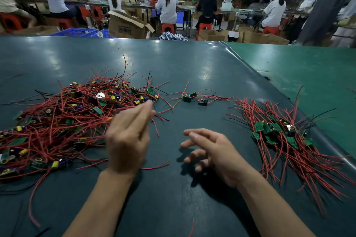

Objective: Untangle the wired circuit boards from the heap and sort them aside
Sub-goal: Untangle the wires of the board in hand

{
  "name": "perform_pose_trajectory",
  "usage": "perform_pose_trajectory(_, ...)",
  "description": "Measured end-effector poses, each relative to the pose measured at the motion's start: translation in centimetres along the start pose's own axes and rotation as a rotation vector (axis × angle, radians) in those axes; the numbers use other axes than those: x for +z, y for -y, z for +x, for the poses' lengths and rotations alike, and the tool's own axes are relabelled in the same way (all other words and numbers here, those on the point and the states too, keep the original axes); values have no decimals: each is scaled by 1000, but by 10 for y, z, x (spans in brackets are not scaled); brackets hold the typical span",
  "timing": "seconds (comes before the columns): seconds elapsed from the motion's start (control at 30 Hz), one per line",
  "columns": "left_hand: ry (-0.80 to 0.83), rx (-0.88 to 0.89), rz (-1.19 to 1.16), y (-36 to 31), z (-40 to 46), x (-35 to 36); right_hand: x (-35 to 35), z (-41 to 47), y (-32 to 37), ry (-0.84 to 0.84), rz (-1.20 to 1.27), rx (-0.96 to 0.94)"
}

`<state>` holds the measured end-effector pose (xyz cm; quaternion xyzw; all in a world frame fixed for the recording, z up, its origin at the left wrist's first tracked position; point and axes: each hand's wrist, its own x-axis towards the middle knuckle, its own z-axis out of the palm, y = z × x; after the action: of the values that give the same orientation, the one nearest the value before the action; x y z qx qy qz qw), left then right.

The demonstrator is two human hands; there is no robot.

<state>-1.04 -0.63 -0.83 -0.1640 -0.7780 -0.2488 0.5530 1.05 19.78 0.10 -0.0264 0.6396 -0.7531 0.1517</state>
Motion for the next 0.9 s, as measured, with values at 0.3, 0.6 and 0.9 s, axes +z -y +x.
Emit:
perform_pose_trajectory(0.3,381,335,-349,-49,-9,22,3,6,-13,-101,-385,-383)
perform_pose_trajectory(0.6,386,413,-481,-66,-13,20,-3,4,-5,-27,-113,-251)
perform_pose_trajectory(0.9,790,-242,89,-30,-13,16,-13,8,8,-333,515,-298)
